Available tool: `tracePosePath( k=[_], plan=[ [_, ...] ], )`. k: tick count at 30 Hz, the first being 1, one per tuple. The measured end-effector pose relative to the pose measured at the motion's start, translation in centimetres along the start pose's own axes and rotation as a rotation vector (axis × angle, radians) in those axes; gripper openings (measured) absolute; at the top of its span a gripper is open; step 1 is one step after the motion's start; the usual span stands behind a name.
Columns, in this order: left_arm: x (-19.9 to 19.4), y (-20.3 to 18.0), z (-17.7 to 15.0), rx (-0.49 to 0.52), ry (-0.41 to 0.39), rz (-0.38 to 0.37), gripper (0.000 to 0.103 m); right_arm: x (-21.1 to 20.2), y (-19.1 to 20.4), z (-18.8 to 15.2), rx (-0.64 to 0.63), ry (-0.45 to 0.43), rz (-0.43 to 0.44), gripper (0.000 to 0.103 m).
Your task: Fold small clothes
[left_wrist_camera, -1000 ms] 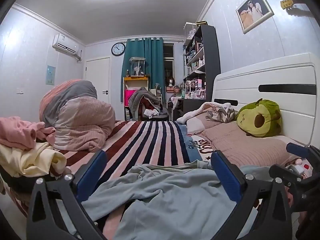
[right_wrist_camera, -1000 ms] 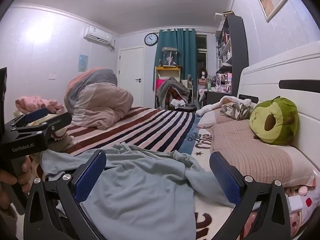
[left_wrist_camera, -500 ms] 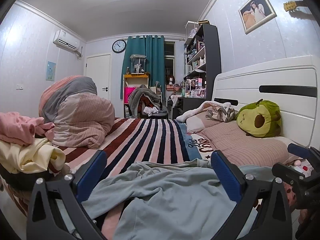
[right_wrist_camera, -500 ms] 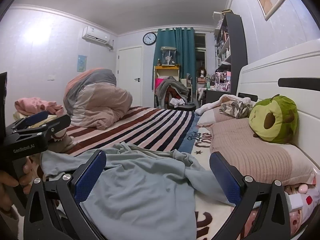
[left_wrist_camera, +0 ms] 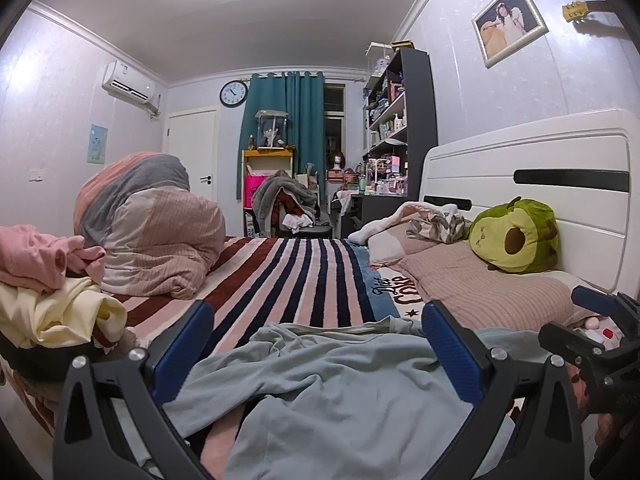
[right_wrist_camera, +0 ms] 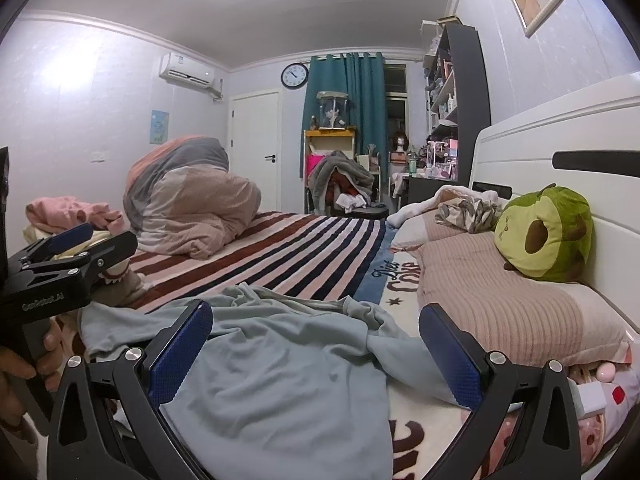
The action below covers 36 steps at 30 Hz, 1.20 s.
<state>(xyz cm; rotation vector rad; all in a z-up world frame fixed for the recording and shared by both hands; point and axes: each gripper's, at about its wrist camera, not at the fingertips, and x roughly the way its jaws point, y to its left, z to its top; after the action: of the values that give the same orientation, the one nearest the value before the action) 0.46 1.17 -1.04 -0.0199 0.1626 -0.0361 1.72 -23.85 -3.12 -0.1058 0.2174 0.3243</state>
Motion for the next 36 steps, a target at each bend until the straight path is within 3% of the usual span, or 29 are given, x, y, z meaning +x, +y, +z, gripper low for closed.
tracePosePath(
  k=[36],
  plan=[
    [0.4,0.2,-0.4,0.009,0.023,0.034,0.102,1.2,1.4,0.0,-0.004,0.009,0.006,0.103]
  ],
)
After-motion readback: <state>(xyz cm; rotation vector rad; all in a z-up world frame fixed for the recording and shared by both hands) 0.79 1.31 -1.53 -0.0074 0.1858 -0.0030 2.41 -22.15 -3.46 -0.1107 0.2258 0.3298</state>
